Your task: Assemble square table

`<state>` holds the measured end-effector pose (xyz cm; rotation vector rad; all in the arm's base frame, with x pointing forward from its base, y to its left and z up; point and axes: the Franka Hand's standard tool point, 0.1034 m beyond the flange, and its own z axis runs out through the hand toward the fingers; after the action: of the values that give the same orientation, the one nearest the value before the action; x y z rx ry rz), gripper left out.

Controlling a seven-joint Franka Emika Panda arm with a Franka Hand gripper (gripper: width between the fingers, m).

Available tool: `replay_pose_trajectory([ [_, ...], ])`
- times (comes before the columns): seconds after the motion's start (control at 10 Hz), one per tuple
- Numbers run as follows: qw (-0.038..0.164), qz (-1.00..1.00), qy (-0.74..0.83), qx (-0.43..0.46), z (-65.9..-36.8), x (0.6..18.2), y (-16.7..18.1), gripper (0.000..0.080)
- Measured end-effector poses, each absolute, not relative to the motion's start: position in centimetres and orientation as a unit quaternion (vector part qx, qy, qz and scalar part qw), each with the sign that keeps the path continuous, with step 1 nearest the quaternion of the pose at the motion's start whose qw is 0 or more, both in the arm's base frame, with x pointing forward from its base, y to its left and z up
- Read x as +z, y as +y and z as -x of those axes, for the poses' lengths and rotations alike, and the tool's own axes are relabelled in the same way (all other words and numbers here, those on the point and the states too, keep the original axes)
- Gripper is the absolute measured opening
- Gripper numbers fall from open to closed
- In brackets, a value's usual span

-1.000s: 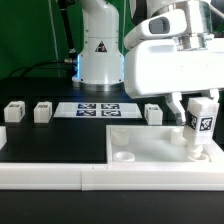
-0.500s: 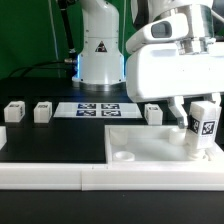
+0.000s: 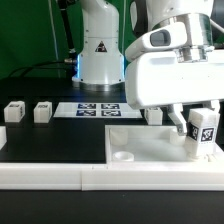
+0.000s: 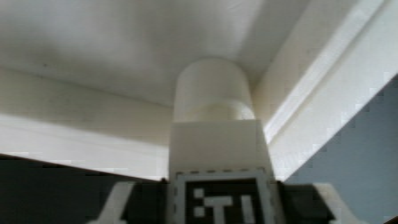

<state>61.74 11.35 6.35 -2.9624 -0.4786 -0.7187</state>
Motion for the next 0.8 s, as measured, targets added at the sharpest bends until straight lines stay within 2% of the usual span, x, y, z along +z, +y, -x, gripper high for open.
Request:
replay_pose_trajectory([
  [0.2, 0.028, 0.96, -0.155, -0.233, -61.74, 6.35, 11.35, 0.0288],
  [0.3, 0.028, 0.96, -0.155, -0.233, -61.74, 6.34, 11.35, 0.0373],
  [0.4, 0.028, 0.96, -0.155, -0.233, -61.74, 6.34, 11.35, 0.0554],
  [0.5, 0.028, 0.96, -0.155, -0.233, -61.74, 6.34, 11.35, 0.0622],
  [0.8, 0.028, 0.96, -0.155, -0.233, -61.74, 6.34, 11.35, 0.0645],
])
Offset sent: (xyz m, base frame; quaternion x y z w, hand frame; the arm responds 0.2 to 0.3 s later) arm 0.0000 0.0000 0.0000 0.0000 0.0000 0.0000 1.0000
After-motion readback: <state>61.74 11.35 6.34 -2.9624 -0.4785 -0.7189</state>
